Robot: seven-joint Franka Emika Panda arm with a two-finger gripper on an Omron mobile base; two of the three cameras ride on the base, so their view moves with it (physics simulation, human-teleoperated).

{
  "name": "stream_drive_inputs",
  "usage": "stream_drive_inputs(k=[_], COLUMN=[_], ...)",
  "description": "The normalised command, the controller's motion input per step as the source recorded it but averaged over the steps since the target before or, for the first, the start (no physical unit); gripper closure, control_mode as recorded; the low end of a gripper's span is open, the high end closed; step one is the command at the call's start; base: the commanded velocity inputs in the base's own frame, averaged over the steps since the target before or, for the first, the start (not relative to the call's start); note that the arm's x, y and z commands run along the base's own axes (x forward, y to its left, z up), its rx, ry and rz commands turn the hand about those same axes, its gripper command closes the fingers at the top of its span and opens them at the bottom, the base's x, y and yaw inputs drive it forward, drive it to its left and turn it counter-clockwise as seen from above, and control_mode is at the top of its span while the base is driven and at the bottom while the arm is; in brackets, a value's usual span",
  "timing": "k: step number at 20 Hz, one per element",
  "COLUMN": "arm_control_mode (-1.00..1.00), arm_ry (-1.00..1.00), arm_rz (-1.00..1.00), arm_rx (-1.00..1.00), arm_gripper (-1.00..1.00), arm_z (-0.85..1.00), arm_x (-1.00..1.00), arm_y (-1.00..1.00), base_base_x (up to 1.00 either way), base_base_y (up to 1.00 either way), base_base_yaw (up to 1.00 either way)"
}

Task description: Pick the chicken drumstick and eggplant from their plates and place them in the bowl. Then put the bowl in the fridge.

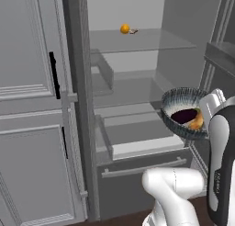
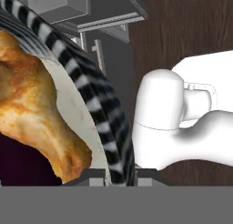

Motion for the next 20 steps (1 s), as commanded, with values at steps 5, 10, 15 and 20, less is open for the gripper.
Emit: stream_drive_inputs(k=[5,10,15,20], arm_control_mode=[1.00,1.00,1.00,1.00], arm_ry=[0.00,0.00,0.00,0.00], arm_rz=[0.00,0.00,0.00,0.00], arm_rx=[0.00,0.00,0.00,0.00], arm_gripper=[1.00,1.00,1.00,1.00], arm_z=[0.00,0.00,0.00,0.00], arm_x=[0.00,0.00,0.00,0.00], arm_y=[0.00,0.00,0.00,0.00], base_base_x=[0.96,0.42,0.45,0.37], base_base_y=[0.05,0.02,-0.08,-0.04], base_base_yaw=[0.00,0.00,0.05,0.09])
